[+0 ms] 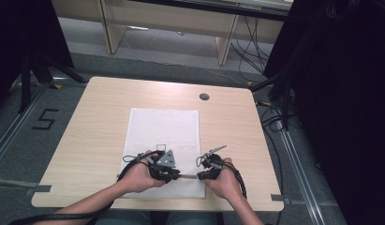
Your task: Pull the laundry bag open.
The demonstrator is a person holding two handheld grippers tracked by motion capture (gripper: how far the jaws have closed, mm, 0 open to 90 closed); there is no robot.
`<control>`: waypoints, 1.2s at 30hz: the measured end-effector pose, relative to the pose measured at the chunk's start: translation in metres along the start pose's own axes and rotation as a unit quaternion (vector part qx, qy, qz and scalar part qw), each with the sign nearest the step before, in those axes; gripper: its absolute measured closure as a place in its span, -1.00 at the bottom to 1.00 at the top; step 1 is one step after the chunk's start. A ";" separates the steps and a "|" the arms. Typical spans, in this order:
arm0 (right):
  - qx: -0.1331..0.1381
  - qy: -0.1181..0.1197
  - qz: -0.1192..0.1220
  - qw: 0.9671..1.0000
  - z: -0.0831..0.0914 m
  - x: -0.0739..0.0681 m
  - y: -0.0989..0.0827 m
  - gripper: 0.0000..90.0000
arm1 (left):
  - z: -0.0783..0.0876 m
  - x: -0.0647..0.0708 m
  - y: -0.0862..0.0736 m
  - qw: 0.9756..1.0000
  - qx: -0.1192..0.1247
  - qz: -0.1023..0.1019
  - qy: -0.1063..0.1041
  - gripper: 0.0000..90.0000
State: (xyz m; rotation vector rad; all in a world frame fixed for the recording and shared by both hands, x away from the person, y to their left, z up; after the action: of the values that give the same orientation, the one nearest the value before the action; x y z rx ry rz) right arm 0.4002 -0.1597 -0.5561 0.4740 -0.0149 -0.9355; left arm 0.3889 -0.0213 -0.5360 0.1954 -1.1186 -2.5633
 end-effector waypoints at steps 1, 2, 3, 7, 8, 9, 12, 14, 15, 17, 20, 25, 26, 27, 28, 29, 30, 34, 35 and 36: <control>0.000 0.000 -0.001 1.000 0.000 0.000 0.000 1.00 | 0.000 0.000 0.000 1.000 0.001 0.001 -0.001 0.82; 0.000 0.000 -0.001 1.000 0.000 0.000 0.000 1.00 | 0.000 0.001 0.000 1.000 0.001 0.001 -0.001 0.82; 0.000 0.001 -0.001 1.000 0.000 0.000 0.000 1.00 | 0.000 0.001 0.000 1.000 0.001 0.001 -0.001 0.82; 0.000 0.001 -0.001 1.000 0.000 0.000 0.000 1.00 | 0.000 0.000 0.000 1.000 0.001 -0.007 -0.002 0.82; 0.000 0.001 -0.001 1.000 0.000 0.000 0.000 1.00 | 0.000 0.001 -0.001 1.000 0.002 -0.002 -0.003 0.82; 0.000 0.001 -0.001 1.000 0.000 0.000 0.000 1.00 | 0.000 0.001 -0.001 1.000 0.002 -0.002 -0.003 0.82; 0.000 0.000 -0.002 1.000 0.000 0.000 0.000 1.00 | 0.003 0.000 -0.001 1.000 -0.001 0.003 0.000 0.82; -0.001 0.000 -0.001 1.000 0.000 0.000 0.000 1.00 | 0.005 -0.001 -0.001 1.000 -0.001 0.003 0.000 0.82; 0.000 0.000 -0.001 1.000 0.000 0.000 0.000 1.00 | 0.006 -0.002 -0.001 1.000 -0.001 -0.009 0.000 0.82; -0.001 0.000 -0.003 1.000 0.000 0.000 0.000 1.00 | 0.007 -0.002 -0.001 1.000 -0.005 -0.005 0.003 0.82; -0.001 0.000 -0.003 1.000 0.000 0.000 0.000 1.00 | 0.006 -0.001 -0.002 1.000 -0.002 0.000 0.002 0.82; -0.007 0.006 -0.021 1.000 0.000 -0.005 -0.002 1.00 | 0.006 -0.001 -0.002 1.000 -0.001 0.002 0.002 0.82; 0.000 0.005 -0.006 1.000 0.000 -0.002 0.000 1.00 | 0.006 -0.002 -0.002 1.000 0.000 0.000 0.000 0.82; -0.001 0.006 -0.007 1.000 0.000 -0.002 0.000 1.00 | 0.006 -0.002 -0.003 1.000 0.000 0.007 0.000 0.82; -0.001 0.000 -0.005 1.000 0.000 0.000 0.000 1.00 | 0.006 -0.002 -0.003 1.000 0.000 0.006 0.000 0.82; 0.007 0.005 0.006 1.000 -0.001 0.001 0.001 1.00 | 0.006 -0.003 -0.003 1.000 -0.001 0.007 -0.001 0.82; 0.007 0.005 0.006 1.000 -0.001 0.001 0.001 1.00 | 0.006 -0.003 -0.003 1.000 0.000 0.007 -0.002 0.82; 0.006 0.004 0.005 1.000 -0.001 0.001 0.001 1.00 | 0.005 -0.002 -0.004 1.000 0.001 0.013 -0.002 0.82; 0.006 0.003 0.005 1.000 -0.001 0.001 0.001 1.00 | 0.006 -0.003 -0.004 1.000 -0.001 0.006 -0.001 0.82; 0.007 0.003 0.005 1.000 -0.001 0.001 0.001 1.00 | 0.005 -0.002 -0.004 1.000 0.000 0.013 -0.001 0.82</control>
State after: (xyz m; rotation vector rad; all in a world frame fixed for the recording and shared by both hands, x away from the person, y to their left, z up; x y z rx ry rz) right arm 0.4014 -0.1594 -0.5568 0.4893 -0.0192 -0.9256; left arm 0.3881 -0.0144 -0.5352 0.1782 -1.1146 -2.5407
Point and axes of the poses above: each handheld gripper's, and its own axes: z roughly backward along the jaws, y roughly out of its top, x roughly to its right, the point moved 8 cm from there along -z, roughly forward along the jaws, and after that the axes turned 2 degrees about y, right-handed, at the moved point
